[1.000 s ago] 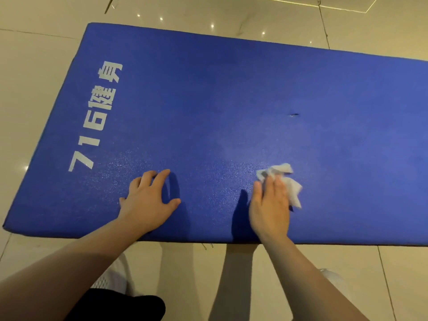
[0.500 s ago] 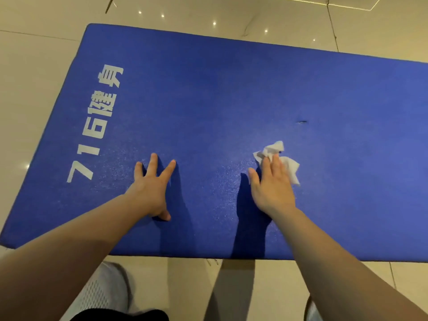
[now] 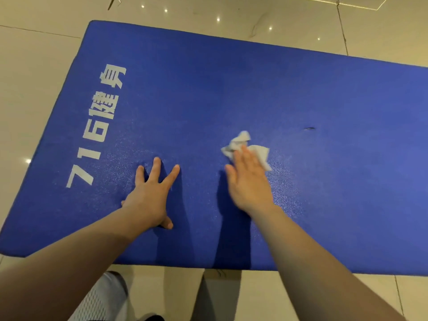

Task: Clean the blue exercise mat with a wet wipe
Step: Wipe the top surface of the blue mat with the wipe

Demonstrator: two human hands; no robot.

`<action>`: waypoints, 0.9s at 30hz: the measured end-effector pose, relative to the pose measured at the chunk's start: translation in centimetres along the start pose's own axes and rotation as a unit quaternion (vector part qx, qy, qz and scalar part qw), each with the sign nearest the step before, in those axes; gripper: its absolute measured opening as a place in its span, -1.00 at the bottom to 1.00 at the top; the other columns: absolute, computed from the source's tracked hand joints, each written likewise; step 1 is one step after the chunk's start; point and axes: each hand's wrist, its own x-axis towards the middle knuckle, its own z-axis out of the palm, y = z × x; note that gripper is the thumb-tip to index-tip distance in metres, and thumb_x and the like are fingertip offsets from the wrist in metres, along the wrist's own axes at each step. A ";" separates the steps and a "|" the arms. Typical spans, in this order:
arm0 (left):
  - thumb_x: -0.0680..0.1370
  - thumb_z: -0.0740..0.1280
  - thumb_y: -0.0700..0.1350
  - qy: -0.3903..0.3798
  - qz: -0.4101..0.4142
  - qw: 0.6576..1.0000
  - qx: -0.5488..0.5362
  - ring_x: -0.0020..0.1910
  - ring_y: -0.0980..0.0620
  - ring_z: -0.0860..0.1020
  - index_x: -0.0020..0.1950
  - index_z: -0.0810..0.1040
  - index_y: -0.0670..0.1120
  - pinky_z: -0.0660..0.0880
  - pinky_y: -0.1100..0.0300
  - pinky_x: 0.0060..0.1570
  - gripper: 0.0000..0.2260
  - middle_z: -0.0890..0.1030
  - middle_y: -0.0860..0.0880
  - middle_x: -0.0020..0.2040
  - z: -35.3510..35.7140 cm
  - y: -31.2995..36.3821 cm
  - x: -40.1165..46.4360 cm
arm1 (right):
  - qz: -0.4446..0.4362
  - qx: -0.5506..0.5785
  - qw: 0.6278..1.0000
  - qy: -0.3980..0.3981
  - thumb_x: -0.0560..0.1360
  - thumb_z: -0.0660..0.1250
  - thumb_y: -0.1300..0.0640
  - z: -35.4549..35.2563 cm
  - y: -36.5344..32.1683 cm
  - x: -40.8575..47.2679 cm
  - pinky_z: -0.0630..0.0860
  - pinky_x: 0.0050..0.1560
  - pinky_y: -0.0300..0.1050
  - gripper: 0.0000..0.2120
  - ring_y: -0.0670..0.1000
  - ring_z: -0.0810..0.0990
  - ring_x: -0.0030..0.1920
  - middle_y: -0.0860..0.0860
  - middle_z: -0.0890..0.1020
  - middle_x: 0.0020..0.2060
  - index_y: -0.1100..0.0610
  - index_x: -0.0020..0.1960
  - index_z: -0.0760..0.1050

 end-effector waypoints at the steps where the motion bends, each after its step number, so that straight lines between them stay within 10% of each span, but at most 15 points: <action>1: 0.34 0.57 0.09 0.001 0.001 1.000 0.001 0.52 -0.28 -0.31 0.52 -0.38 0.21 0.34 -0.27 0.35 0.18 -0.45 -0.02 0.52 0.0 0.0 0.0 | 0.052 -0.005 0.998 0.028 0.59 -0.09 -0.11 -0.5 1.7 0.1 0.06 0.51 0.11 -0.41 0.20 0.17 0.50 0.14 0.20 0.54 0.19 0.50 0.26; 5: 0.34 0.56 0.09 0.008 -0.002 1.000 0.007 0.52 -0.29 -0.31 0.52 -0.38 0.20 0.34 -0.27 0.34 0.18 -0.45 -0.02 0.52 -0.1 0.1 0.0 | 0.182 -0.012 0.982 0.037 0.66 -0.04 -0.04 -1.3 4.1 -0.3 0.00 0.49 0.11 -0.50 0.18 0.09 0.52 0.15 0.14 0.55 0.25 0.46 0.25; 12: 0.35 0.55 0.12 0.007 0.003 1.000 0.017 0.52 -0.30 -0.31 0.51 -0.41 0.20 0.34 -0.27 0.34 0.18 -0.46 -0.03 0.51 -0.3 0.0 -0.3 | -0.077 0.005 0.994 -0.075 0.54 -0.21 -0.17 2.5 -5.2 -7.1 -0.22 0.51 -0.15 -0.30 0.03 -0.06 0.58 0.03 0.04 0.58 0.14 0.58 0.10; 21: 0.33 0.56 0.16 0.039 0.018 0.999 0.012 0.55 -0.24 -0.22 0.57 -0.24 0.17 0.31 -0.22 0.37 0.12 -0.30 -0.01 0.58 0.1 -0.5 -1.1 | 0.261 0.024 0.962 0.071 0.65 0.02 -0.12 -0.6 4.8 -11.8 -0.13 0.53 -0.10 -0.41 0.00 -0.10 0.58 0.02 0.02 0.59 0.10 0.60 0.03; 27: 0.41 0.47 0.20 0.033 0.021 0.998 0.053 0.55 -0.22 -0.24 0.55 -0.29 0.19 0.35 -0.26 0.29 0.04 -0.34 0.00 0.57 0.2 -0.5 -1.6 | 0.131 -0.003 0.990 0.051 0.60 -0.04 -0.23 5.1 -4.5 -17.8 -0.04 0.55 -0.05 -0.33 0.03 0.00 0.58 0.03 0.14 0.57 0.15 0.57 0.15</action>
